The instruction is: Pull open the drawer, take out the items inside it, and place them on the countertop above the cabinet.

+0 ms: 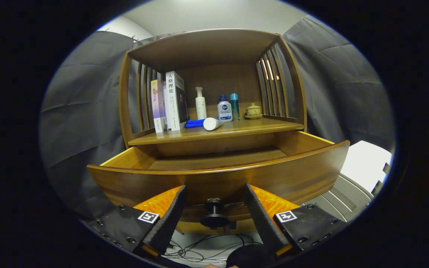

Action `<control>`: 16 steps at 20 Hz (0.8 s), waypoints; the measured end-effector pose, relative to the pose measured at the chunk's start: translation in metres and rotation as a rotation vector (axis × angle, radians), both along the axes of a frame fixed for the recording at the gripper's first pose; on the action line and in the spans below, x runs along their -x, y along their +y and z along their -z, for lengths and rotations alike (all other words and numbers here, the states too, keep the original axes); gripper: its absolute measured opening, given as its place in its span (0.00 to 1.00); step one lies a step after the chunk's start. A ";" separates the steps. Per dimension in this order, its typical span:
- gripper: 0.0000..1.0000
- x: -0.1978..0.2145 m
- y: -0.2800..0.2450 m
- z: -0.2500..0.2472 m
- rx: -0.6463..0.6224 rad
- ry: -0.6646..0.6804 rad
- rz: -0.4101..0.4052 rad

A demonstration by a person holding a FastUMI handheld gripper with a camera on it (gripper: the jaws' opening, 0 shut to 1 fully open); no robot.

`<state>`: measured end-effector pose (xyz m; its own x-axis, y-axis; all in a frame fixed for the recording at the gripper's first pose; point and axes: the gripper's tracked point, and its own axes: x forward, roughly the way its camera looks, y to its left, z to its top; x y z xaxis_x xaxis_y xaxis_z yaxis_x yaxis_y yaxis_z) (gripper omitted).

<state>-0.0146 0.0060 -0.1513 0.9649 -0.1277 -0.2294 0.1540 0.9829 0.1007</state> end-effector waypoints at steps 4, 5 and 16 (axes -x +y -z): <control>0.98 -0.028 -0.001 -0.004 -0.038 -0.009 0.016; 0.98 -0.034 -0.002 -0.004 -0.033 -0.012 0.018; 0.98 -0.107 -0.011 -0.002 -0.025 -0.004 0.031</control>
<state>0.0924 -0.0053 -0.1495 0.9616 -0.1518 -0.2289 0.1838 0.9748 0.1260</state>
